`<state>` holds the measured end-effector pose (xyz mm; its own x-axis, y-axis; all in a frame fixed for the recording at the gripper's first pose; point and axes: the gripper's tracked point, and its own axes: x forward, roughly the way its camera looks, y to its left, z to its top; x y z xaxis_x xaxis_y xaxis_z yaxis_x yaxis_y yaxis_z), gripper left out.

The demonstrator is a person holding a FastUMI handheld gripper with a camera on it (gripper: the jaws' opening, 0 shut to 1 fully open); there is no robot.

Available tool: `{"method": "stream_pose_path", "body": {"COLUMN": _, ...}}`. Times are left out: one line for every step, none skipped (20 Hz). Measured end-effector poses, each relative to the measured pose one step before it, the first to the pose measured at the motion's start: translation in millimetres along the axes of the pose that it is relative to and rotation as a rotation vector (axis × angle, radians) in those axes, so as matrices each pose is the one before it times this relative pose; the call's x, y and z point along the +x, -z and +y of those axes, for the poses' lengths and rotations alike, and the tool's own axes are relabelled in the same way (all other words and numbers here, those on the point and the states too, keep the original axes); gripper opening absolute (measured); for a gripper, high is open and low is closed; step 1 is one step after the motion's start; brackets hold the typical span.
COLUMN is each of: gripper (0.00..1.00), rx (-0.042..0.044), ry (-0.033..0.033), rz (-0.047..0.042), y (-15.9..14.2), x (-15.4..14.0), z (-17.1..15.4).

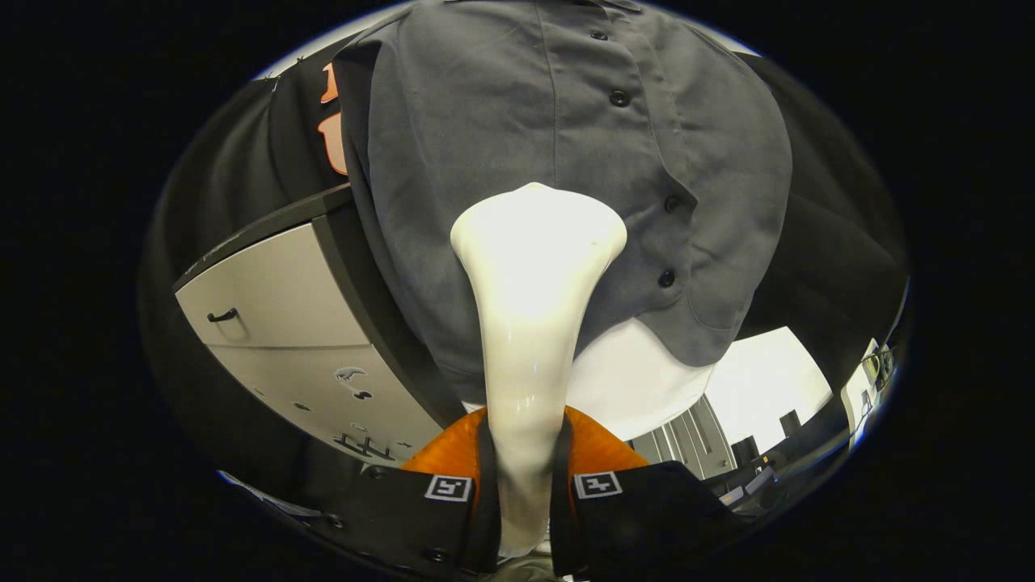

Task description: Iron the clothes twice with a garment steamer, once on the left side and once on the right side.

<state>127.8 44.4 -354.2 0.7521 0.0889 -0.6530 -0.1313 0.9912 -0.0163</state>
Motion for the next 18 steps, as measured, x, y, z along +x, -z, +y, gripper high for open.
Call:
{"method": "stream_pose_path", "body": {"gripper": 0.32, "rx": 0.00068, "ry": 0.00348, "rz": 0.00332, "y": 2.05, "x": -1.8, "z": -1.07}}
{"method": "stream_pose_path", "body": {"gripper": 0.32, "rx": 0.00065, "ry": 0.00245, "rz": 0.00217, "y": 1.57, "x": -1.5, "z": -1.03}}
{"method": "stream_pose_path", "body": {"gripper": 0.32, "rx": 0.00186, "ry": 0.00011, "rz": -0.00144, "y": 0.51, "x": -2.05, "z": 0.31}}
{"method": "stream_pose_path", "body": {"gripper": 0.32, "rx": 0.00035, "ry": 0.00032, "rz": 0.00057, "y": 1.48, "x": -2.91, "z": -1.0}}
{"method": "stream_pose_path", "body": {"gripper": 0.32, "rx": -0.00006, "ry": 0.00266, "rz": -0.00172, "y": -0.25, "x": -2.83, "z": -0.93}}
{"method": "stream_pose_path", "body": {"gripper": 0.32, "rx": 0.00169, "ry": 0.00293, "rz": -0.0049, "y": -0.67, "x": -4.56, "z": -2.02}}
{"method": "stream_pose_path", "body": {"gripper": 0.32, "rx": 0.00375, "ry": 0.00371, "rz": -0.00613, "y": -1.54, "x": -2.98, "z": -0.78}}
{"method": "stream_pose_path", "body": {"gripper": 0.32, "rx": 0.00423, "ry": 0.00482, "rz": -0.00683, "y": -1.85, "x": -5.46, "z": -3.05}}
{"method": "stream_pose_path", "body": {"gripper": 0.32, "rx": 0.01026, "ry": 0.00631, "rz": -0.018, "y": -4.84, "x": -5.34, "z": -2.05}}
{"method": "stream_pose_path", "body": {"gripper": 0.33, "rx": 0.00692, "ry": 0.00403, "rz": -0.0107, "y": -3.58, "x": -4.83, "z": -1.92}}
{"method": "stream_pose_path", "body": {"gripper": 0.32, "rx": 0.00569, "ry": 0.00578, "rz": -0.01294, "y": -4.87, "x": -5.29, "z": -2.21}}
{"method": "stream_pose_path", "body": {"gripper": 0.32, "rx": 0.00445, "ry": 0.00483, "rz": -0.00932, "y": -4.14, "x": -6.89, "z": -3.53}}
{"method": "stream_pose_path", "body": {"gripper": 0.32, "rx": 0.00633, "ry": 0.00464, "rz": -0.0097, "y": -4.86, "x": -6.35, "z": -1.84}}
{"method": "stream_pose_path", "body": {"gripper": 0.32, "rx": 0.0057, "ry": 0.00521, "rz": -0.00934, "y": -5.0, "x": -6.38, "z": -2.27}}
{"method": "stream_pose_path", "body": {"gripper": 0.32, "rx": 0.00421, "ry": 0.00691, "rz": -0.00982, "y": -5.76, "x": -6.76, "z": -2.26}}
{"method": "stream_pose_path", "body": {"gripper": 0.32, "rx": 0.0024, "ry": 0.00533, "rz": -0.0134, "y": -7.71, "x": -6.1, "z": -3.08}}
{"method": "stream_pose_path", "body": {"gripper": 0.32, "rx": 0.00499, "ry": 0.00375, "rz": -0.01923, "y": -8.78, "x": -6.22, "z": -1.62}}
{"method": "stream_pose_path", "body": {"gripper": 0.32, "rx": 0.00068, "ry": 0.00127, "rz": -0.01211, "y": -6.81, "x": -5.81, "z": -1.89}}
